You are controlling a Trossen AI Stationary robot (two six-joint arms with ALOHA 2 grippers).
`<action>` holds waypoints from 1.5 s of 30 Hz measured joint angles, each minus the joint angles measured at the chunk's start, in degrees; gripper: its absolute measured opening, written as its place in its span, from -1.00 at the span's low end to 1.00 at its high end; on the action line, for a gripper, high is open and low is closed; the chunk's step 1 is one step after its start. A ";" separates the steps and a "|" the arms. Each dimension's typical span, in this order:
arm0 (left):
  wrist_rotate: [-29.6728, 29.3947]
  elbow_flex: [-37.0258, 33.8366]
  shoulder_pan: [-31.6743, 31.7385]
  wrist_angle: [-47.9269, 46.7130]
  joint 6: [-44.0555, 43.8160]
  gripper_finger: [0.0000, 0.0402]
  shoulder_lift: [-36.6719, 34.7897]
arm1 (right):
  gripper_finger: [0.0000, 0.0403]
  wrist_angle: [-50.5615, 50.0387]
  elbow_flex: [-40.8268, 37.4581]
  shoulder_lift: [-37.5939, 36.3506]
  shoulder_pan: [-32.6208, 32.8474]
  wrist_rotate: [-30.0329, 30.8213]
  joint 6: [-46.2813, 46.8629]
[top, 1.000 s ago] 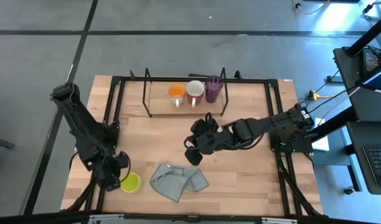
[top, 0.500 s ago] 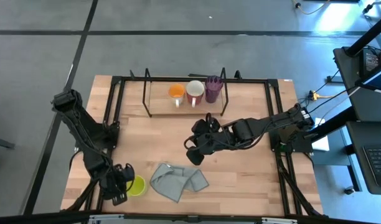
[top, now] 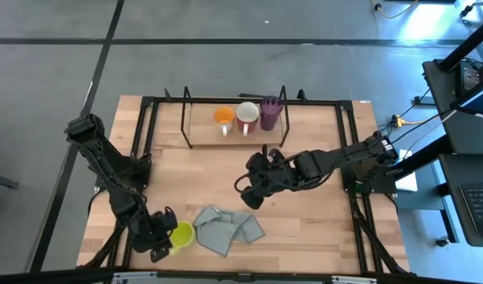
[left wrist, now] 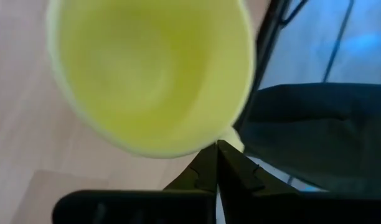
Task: Stack small to large cups/mugs on shelf
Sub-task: Put the yellow mug on the shelf
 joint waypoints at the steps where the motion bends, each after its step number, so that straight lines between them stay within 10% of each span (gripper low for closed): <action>1: 0.00 0.00 0.03 0.66 0.03 -0.97 0.00 | -0.92 -0.48 0.00 0.00 0.00 -0.02 -0.01; 14: 1.98 1.31 -0.85 -6.33 -6.27 -0.77 0.00 | -0.88 -2.85 0.00 0.00 -0.11 1.18 0.12; 26: 3.15 6.49 2.71 -25.19 -15.05 -0.50 -3.61 | -0.31 -3.38 0.00 -0.20 -1.98 2.46 0.03; 45: 2.62 6.51 12.45 -25.25 2.72 -0.50 -4.09 | -0.08 -6.94 0.00 -0.27 -3.50 2.46 -0.14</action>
